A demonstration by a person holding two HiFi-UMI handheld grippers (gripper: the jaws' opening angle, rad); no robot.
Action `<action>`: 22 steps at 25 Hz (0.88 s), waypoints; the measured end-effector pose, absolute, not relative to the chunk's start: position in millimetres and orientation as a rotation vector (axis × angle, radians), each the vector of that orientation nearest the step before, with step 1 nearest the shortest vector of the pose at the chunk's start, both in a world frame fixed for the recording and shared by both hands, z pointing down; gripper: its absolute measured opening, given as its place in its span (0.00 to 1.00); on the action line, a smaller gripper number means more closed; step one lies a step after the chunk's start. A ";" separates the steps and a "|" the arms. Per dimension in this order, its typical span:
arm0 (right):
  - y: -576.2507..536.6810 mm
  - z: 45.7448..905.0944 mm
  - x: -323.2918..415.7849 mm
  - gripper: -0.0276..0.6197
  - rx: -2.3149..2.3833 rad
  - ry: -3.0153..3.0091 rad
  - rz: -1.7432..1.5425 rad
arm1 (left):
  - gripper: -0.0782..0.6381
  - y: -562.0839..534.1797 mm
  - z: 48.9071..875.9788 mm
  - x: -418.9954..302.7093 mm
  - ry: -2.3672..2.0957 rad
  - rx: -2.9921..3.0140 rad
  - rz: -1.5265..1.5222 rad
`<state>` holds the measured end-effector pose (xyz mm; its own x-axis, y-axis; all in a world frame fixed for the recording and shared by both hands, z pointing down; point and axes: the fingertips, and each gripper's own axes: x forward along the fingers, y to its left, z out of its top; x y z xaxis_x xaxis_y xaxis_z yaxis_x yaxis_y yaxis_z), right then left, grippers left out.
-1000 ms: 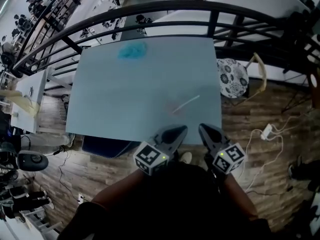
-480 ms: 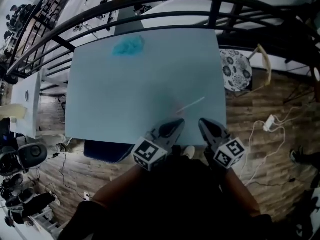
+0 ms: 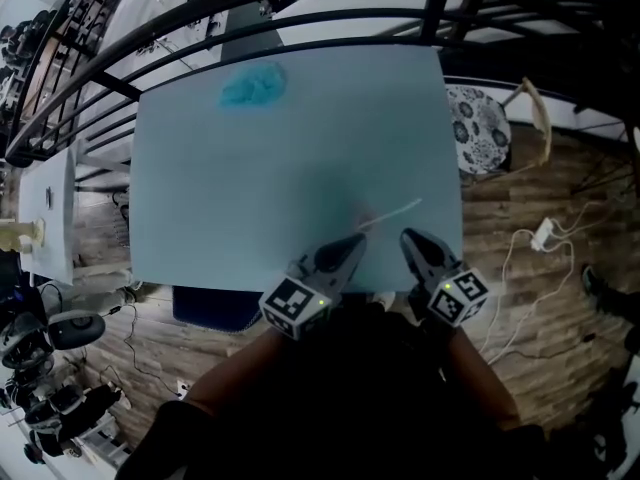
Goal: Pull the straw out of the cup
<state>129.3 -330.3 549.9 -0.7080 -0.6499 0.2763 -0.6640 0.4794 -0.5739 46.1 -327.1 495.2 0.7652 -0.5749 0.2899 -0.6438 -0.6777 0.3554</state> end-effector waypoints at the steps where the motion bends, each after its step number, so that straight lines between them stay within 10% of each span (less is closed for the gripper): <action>1: -332.4 554.0 130.0 0.06 1.205 -2.675 1.072 | 0.12 -328.4 497.4 44.0 -0.921 2.517 0.217; 22: -365.1 651.9 131.7 0.18 1.357 -2.439 1.316 | 0.12 -362.2 540.4 18.4 -0.878 2.444 0.280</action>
